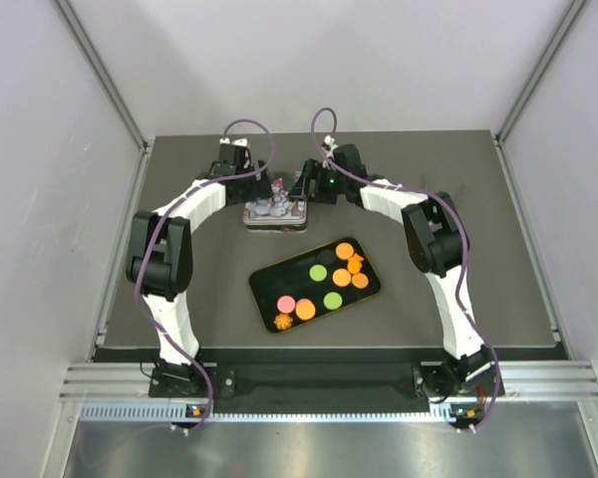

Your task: Pack the cookies

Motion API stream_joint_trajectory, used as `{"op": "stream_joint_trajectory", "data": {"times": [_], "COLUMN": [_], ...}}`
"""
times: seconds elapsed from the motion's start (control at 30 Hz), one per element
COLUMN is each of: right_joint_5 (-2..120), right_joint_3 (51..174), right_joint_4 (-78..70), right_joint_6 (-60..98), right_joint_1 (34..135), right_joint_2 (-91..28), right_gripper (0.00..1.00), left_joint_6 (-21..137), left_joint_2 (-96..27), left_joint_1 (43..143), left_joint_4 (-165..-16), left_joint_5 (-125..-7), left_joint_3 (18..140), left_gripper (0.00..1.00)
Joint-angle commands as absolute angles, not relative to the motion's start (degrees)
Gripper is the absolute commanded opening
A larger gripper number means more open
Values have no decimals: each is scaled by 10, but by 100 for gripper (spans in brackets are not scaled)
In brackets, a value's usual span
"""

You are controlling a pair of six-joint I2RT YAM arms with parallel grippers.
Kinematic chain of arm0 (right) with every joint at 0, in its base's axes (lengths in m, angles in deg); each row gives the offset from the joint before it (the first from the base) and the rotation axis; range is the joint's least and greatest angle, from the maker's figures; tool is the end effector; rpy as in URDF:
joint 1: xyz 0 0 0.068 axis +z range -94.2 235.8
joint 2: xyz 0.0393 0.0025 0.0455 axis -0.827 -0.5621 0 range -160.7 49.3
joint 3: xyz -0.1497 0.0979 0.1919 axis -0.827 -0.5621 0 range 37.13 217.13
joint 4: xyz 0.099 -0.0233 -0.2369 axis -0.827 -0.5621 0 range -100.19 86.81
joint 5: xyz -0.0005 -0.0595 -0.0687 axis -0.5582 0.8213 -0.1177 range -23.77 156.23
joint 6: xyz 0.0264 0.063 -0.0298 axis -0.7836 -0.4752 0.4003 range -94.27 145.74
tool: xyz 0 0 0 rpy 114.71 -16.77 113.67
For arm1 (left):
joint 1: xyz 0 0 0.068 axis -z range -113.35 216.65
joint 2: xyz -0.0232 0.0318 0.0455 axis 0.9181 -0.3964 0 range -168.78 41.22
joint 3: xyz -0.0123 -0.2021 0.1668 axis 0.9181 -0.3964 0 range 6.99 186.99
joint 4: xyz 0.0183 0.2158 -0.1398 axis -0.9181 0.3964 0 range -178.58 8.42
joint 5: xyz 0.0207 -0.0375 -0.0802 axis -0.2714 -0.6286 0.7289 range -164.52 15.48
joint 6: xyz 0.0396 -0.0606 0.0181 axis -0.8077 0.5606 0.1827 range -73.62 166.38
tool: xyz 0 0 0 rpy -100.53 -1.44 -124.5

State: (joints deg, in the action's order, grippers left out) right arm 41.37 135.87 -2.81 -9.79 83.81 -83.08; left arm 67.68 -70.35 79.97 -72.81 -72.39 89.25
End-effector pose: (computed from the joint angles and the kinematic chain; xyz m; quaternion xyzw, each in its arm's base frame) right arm 0.4590 0.2740 0.1452 -0.0458 0.8641 0.4053 0.2948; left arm 0.4365 -0.1058 0.1864 -0.0572 0.9223 -0.1301 0.3595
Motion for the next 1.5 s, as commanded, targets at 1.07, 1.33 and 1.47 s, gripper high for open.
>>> {"op": "stream_joint_trajectory", "data": {"times": [1.07, 1.33, 1.47], "right_joint_5": [407, 412, 412], "right_joint_3": [1369, 1365, 1368], "right_joint_4": [-30, -30, -31], "right_joint_6": [-81, -68, -63], "right_joint_1": [845, 840, 837], "right_joint_2": [-791, -783, -781], "right_gripper": [81, 83, 87], "left_joint_6": [717, 707, 727], "left_joint_2": [-674, -666, -639], "left_joint_1": [770, 769, 769], "left_joint_4": [-724, -668, -633], "left_joint_5": [-682, -730, -764], "left_joint_3": [896, 917, 904], "left_gripper": [87, 89, 91]}}
